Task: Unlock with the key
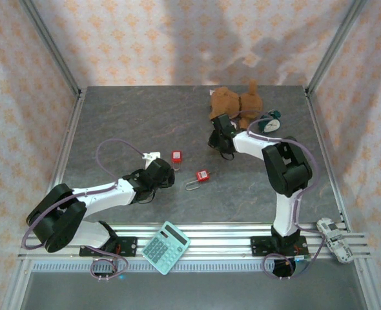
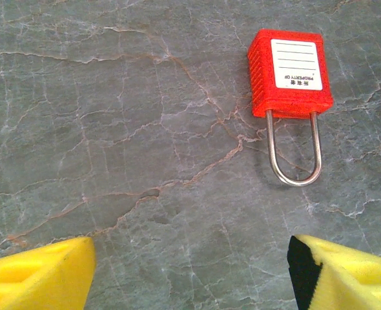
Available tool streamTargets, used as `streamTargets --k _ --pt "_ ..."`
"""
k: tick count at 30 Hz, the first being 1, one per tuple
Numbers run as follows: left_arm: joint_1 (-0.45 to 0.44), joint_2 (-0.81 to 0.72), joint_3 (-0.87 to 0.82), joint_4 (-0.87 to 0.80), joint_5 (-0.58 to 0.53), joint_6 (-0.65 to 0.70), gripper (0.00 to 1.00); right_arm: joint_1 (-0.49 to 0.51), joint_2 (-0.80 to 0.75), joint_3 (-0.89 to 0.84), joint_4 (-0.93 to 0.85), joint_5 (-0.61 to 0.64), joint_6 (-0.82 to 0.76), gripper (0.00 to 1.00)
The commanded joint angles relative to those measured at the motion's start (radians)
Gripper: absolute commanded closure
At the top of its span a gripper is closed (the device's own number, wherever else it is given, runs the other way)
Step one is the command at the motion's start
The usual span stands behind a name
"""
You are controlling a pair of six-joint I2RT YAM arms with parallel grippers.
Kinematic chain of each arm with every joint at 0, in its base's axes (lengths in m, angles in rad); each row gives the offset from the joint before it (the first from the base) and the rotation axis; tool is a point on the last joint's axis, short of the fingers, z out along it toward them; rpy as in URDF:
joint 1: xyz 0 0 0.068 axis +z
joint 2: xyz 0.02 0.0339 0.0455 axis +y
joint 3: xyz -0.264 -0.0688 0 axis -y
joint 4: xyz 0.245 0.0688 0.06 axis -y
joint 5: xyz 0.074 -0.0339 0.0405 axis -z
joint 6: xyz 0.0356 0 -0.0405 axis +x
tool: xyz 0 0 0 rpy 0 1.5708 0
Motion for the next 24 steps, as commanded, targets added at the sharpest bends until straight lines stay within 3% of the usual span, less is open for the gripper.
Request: streamTargets --k 1,6,15,20,24 --pt "-0.008 -0.017 0.009 0.003 -0.024 0.022 0.21 0.003 -0.075 -0.108 -0.093 -0.052 -0.08 0.67" --pt "-0.007 -0.011 0.013 0.008 -0.016 0.032 0.21 0.002 -0.246 -0.209 -0.182 0.046 -0.172 0.67" --pt "-0.008 0.029 0.043 0.012 0.031 0.029 0.22 -0.003 -0.379 -0.264 -0.236 0.155 -0.191 0.67" --pt "-0.009 0.017 0.043 0.001 0.03 0.031 0.22 -0.01 -0.328 -0.272 -0.209 0.108 -0.219 0.76" --pt "-0.009 0.008 0.041 -0.012 0.023 0.034 0.22 -0.01 -0.272 -0.255 -0.179 0.056 -0.235 0.77"
